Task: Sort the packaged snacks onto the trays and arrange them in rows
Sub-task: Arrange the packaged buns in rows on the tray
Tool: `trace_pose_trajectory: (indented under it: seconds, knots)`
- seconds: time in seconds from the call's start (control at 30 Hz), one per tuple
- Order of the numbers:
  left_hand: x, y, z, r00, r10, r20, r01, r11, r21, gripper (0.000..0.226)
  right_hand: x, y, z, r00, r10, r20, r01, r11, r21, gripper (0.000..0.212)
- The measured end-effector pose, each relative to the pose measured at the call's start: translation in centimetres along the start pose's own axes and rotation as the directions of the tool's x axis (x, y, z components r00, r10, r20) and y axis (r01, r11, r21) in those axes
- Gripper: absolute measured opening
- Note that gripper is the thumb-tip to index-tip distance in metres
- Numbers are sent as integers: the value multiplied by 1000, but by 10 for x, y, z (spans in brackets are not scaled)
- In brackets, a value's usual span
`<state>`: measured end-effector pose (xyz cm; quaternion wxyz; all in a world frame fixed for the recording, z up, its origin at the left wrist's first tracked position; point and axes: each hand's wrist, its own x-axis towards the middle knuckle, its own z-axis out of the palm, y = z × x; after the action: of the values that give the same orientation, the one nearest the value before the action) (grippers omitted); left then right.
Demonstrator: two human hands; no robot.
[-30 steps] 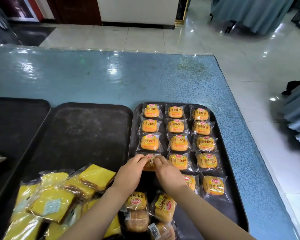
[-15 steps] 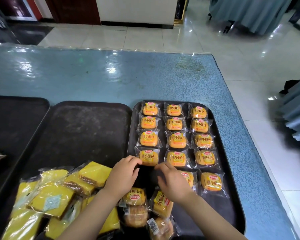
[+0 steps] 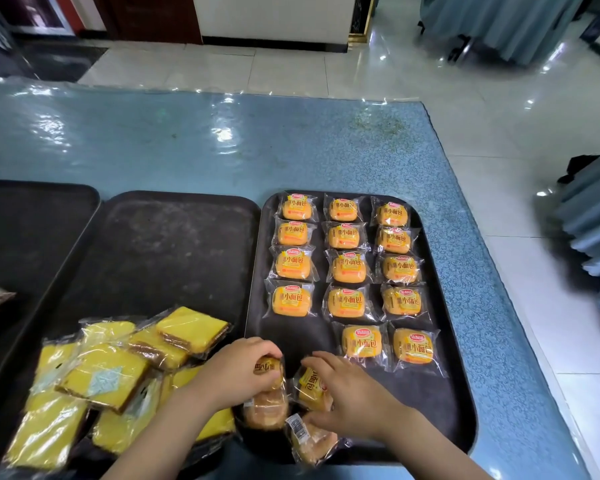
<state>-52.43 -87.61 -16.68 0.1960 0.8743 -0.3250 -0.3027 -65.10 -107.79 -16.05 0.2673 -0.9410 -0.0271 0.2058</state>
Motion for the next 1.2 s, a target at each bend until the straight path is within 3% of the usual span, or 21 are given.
trace_pose_trajectory:
  seconds: [0.2, 0.37, 0.57, 0.7, 0.8, 0.87, 1.03, 1.1, 1.2]
  knots:
    - [-9, 3, -12, 993, -64, 94, 68, 997, -35, 28, 0, -3, -1, 993, 7, -114, 4, 996, 91, 72]
    - [-7, 3, -20, 994, -90, 66, 96, 991, -90, 18, 0, -1, -7, 981, -11, -194, 35, 992, 121, 69]
    - [-5, 6, -25, 968, -85, 237, 89, 996, -9, 31, 7, -3, -23, 918, 99, -384, -4, 971, 241, 63]
    - [1, 11, -17, 990, -109, 90, 124, 975, -183, 26, 10, -23, -26, 953, -81, -291, 160, 952, 261, 62]
    - [1, 15, -14, 971, -211, -110, 115, 822, -558, 31, 12, -35, -24, 947, -210, -245, 265, 938, 222, 65]
    - [-2, 22, -18, 958, -279, -74, 147, 693, -706, 30, 12, -38, -22, 948, -237, -212, 287, 924, 251, 67]
    - [-7, 27, -20, 959, -276, 71, 217, 544, -810, 25, 9, -39, -20, 920, -286, -269, 351, 905, 241, 65]
    - [-7, 24, -19, 951, -303, 65, 199, 439, -876, 22, 9, -35, -15, 907, -222, -359, 323, 912, 254, 61]
    - [-7, 23, -19, 941, -334, 60, 140, 219, -966, 22, 7, -27, -4, 861, 13, -508, 184, 924, 335, 55]
